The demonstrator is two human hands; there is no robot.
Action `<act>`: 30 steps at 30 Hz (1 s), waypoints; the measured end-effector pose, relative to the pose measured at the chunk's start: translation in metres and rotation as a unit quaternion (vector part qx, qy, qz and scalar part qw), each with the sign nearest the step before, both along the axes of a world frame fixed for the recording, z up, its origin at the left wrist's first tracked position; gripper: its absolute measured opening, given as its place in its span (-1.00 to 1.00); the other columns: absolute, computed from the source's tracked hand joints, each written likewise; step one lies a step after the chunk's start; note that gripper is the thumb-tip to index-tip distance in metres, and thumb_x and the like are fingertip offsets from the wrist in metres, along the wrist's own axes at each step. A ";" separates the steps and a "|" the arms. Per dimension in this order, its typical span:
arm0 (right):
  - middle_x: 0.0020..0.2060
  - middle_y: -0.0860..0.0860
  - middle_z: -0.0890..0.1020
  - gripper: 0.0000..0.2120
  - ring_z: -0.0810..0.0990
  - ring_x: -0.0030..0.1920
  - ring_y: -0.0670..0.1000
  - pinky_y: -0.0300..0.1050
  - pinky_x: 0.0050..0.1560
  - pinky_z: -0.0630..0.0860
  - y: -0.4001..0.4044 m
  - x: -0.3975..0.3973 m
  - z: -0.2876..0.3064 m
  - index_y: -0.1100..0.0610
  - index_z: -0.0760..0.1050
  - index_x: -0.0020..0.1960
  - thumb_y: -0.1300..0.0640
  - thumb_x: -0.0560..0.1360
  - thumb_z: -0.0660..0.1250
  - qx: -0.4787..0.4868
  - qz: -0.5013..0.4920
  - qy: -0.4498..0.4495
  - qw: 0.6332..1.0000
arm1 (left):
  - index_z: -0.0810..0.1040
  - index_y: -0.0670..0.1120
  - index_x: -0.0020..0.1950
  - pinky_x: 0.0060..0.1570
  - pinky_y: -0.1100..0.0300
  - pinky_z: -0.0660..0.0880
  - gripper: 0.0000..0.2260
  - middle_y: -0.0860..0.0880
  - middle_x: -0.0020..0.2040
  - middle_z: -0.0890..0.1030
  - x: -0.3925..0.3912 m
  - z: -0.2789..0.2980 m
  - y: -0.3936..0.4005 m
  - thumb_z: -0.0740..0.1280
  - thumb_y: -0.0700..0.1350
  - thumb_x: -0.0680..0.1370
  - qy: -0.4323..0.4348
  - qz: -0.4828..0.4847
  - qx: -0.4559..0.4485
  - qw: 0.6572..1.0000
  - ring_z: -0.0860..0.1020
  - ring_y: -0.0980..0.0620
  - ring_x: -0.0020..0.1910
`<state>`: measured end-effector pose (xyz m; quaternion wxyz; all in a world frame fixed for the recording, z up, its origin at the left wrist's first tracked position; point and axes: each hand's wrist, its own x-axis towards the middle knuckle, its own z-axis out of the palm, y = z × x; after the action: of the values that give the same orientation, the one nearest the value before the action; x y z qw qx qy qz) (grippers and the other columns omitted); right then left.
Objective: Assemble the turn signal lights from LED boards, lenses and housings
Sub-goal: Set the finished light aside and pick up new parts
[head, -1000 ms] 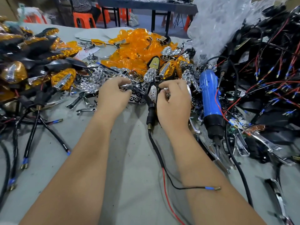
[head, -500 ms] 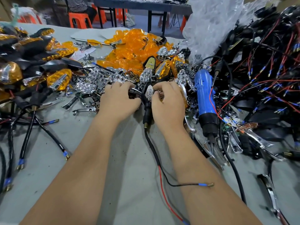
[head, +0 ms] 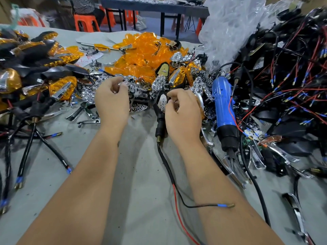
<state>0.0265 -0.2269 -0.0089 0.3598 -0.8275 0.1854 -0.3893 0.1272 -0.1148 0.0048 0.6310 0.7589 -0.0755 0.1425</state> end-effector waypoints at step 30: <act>-0.15 -0.19 0.60 -0.84 0.53 -0.24 -0.29 -0.41 -0.18 0.45 0.002 -0.002 0.021 -0.04 0.47 0.00 0.21 0.56 0.37 0.206 0.085 -0.143 0.964 | 0.69 -0.09 0.04 0.18 0.00 0.52 -0.88 -0.06 0.01 0.68 -0.033 0.004 -0.025 0.36 -0.15 0.60 -0.030 -0.339 -0.018 0.940 0.61 -0.03 0.07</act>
<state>0.0244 -0.2253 0.0118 0.5768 -0.6843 0.1368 -0.4246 0.0946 -0.1400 0.0088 0.6531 0.6721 -0.3443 -0.0557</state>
